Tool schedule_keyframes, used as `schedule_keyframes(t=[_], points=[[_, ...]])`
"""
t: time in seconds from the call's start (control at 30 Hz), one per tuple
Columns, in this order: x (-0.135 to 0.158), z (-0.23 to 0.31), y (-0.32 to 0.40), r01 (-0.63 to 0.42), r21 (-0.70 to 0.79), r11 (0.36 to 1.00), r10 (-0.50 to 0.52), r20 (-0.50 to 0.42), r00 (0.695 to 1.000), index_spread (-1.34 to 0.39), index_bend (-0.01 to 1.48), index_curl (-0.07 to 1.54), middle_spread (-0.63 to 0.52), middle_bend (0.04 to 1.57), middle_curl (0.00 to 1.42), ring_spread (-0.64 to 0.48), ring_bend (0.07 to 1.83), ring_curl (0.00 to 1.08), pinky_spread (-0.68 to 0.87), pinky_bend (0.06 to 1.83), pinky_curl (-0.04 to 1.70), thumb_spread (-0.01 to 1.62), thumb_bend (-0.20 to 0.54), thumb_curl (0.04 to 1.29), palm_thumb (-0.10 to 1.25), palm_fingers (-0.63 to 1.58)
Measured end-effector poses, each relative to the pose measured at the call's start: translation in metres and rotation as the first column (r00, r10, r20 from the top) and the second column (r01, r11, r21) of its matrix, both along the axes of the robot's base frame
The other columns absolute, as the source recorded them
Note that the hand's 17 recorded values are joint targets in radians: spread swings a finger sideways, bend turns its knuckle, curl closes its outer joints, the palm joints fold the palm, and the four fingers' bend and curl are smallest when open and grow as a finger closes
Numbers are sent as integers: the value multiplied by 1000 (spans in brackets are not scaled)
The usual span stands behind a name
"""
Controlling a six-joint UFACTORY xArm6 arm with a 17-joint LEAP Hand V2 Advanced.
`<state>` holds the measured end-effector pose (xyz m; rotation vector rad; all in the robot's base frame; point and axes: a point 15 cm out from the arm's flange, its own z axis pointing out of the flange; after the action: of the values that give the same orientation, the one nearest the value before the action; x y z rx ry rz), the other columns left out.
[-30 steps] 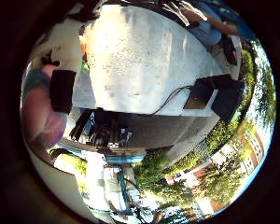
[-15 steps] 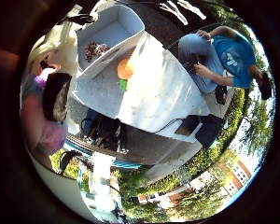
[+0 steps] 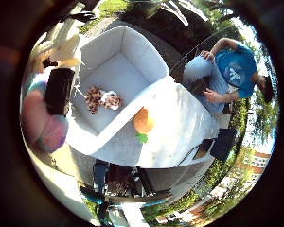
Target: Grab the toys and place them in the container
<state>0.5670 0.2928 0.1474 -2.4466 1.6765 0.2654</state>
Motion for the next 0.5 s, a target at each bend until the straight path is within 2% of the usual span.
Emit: schedule_keyframes(t=[0.1,0.2,0.33,0.5], points=[[10,-17,-13,51,-5,999,-51,-7,999,-900,605,1276,-102,1181,840,38,1385,621,237,1282,983,1158,-28,675,834,618],[14,-29,-24,68,-10,998,-68,-18,998,-783,346,1174,-74,831,716,127,1286,593,298,1284,964,1146,-37,646,801,104],[15,-30,-40,64,-21,998,-64,-30,997,-653,149,999,-28,585,572,223,1174,486,374,1243,880,1122,-43,610,740,-29],[10,-26,-65,58,-29,998,-60,-74,995,-546,145,788,30,395,458,292,955,376,455,1098,776,1113,-31,571,706,-72]])
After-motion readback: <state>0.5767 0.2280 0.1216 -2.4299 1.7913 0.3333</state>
